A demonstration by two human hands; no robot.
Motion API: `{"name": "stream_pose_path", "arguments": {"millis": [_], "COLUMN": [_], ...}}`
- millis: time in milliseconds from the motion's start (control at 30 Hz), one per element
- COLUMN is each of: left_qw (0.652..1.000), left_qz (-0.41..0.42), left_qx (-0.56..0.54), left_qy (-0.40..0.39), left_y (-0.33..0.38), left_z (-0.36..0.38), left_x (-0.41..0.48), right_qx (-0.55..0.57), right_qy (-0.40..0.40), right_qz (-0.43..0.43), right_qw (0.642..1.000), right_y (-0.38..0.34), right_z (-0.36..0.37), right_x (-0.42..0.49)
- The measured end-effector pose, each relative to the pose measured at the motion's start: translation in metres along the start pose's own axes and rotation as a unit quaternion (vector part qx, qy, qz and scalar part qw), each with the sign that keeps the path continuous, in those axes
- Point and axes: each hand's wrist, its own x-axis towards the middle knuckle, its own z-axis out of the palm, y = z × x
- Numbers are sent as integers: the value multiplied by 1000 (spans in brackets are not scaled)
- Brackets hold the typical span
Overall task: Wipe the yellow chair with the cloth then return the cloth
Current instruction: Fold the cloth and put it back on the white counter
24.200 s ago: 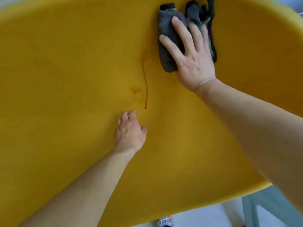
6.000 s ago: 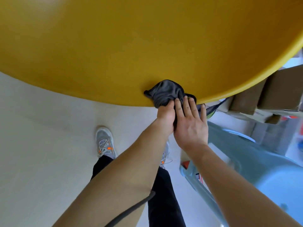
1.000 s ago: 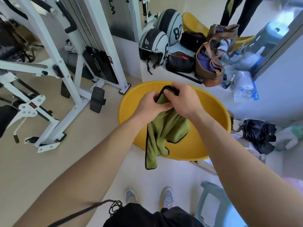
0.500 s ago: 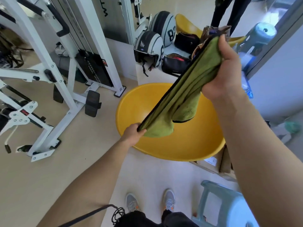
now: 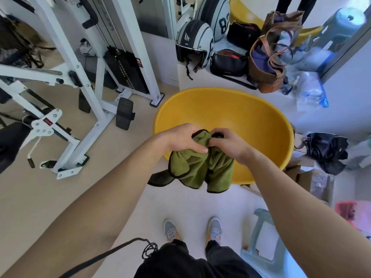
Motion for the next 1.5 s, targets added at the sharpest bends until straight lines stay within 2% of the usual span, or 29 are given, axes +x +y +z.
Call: {"name": "stream_pose_path", "arguments": {"millis": [100, 233, 267, 333, 433, 500, 567, 733, 900, 1033, 1100, 1167, 1267, 1433, 1500], "left_qw": [994, 989, 986, 979, 941, 912, 889, 843, 755, 740, 704, 653, 596, 517, 501], "left_qz": [-19, -41, -43, -32, -23, -25, -36, -33, -26, -5, -16, -23, -26, -57, -100], "left_qx": [-71, 20, 7, -66, -224, -311, -371, -431, -566, -527, -523, -529, -528, -513, -456], "left_qy": [82, 144, 159, 192, 253, 266, 267, 321, 331, 419, 481, 542, 605, 683, 729], "left_y": [-32, -85, -93, -104, -102, -89, -76, -70, -112, -162, -190, -216, -257, -315, -337], "left_z": [3, 8, 9, 12, 22, 34, 45, 55, 44, 48, 51, 55, 66, 92, 107], "left_x": [-14, -31, -36, -45, -53, -52, -47, -68, -161, -245, -286, -331, -402, -519, -559], "right_qx": [61, 151, 169, 189, 204, 127, 84, 141, 132, 80, 30, -13, -79, -203, -216], "right_qy": [28, 30, 38, 49, 112, 172, 180, 43, -109, -221, -283, -343, -421, -457, -479], "right_qz": [-4, 8, 15, 28, 38, 29, 10, -55, -121, -165, -181, -177, -194, -295, -317], "right_qw": [998, 988, 985, 980, 972, 977, 980, 987, 978, 958, 941, 922, 882, 814, 790], "right_y": [3, 9, 10, 12, 21, 24, 23, 0, -42, -82, -99, -116, -137, -164, -177], "right_z": [-1, -2, -2, -3, -4, 0, 11, 76, 162, 244, 294, 348, 429, 559, 613], "right_x": [-6, -10, -9, -6, 4, 7, 4, -8, -23, -43, -53, -69, -98, -144, -168]}}
